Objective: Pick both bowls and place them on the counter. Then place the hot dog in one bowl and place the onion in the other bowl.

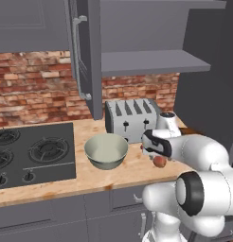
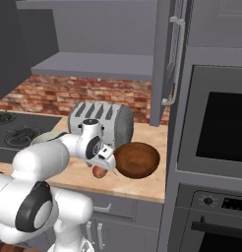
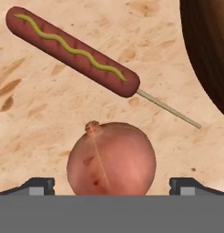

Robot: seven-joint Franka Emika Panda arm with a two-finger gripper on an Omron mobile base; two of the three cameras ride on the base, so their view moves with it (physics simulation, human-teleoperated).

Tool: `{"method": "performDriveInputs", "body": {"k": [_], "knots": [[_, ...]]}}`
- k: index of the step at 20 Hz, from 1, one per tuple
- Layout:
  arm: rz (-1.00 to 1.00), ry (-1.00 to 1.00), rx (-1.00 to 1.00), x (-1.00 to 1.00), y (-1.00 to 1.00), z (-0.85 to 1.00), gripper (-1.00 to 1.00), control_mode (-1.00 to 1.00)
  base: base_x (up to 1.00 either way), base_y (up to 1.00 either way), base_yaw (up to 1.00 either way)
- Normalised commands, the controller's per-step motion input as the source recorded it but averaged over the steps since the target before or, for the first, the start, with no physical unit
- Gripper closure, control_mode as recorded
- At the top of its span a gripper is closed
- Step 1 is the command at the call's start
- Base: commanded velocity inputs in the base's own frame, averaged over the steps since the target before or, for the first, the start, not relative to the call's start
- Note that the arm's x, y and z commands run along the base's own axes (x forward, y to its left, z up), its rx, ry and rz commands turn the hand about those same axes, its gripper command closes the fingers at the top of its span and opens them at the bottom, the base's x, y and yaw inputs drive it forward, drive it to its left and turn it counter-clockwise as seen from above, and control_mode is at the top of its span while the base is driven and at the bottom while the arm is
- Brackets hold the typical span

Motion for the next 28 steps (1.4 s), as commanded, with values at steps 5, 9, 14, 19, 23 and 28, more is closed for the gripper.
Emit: {"method": "performDriveInputs", "body": {"k": [5,9,14,19,23,28], "knots": [[0.00,0.08,0.00,0.00,0.00,-0.17,-1.00,-1.00,0.00,0.00,0.00],[0.00,0.04,0.00,0.00,0.00,-0.13,-1.00,-1.00,0.00,0.00,0.00],[0.00,0.07,0.00,0.00,0.00,-0.06,1.00,-1.00,0.00,0.00,0.00],[0.00,0.14,0.00,-0.06,0.00,-0.07,1.00,-1.00,0.00,0.00,0.00],[0.00,0.13,0.00,-0.03,-0.03,-0.09,1.00,-1.00,0.00,0.00,0.00],[0.00,0.04,0.00,-0.02,-0.02,0.01,1.00,-1.00,0.00,0.00,0.00]]}}
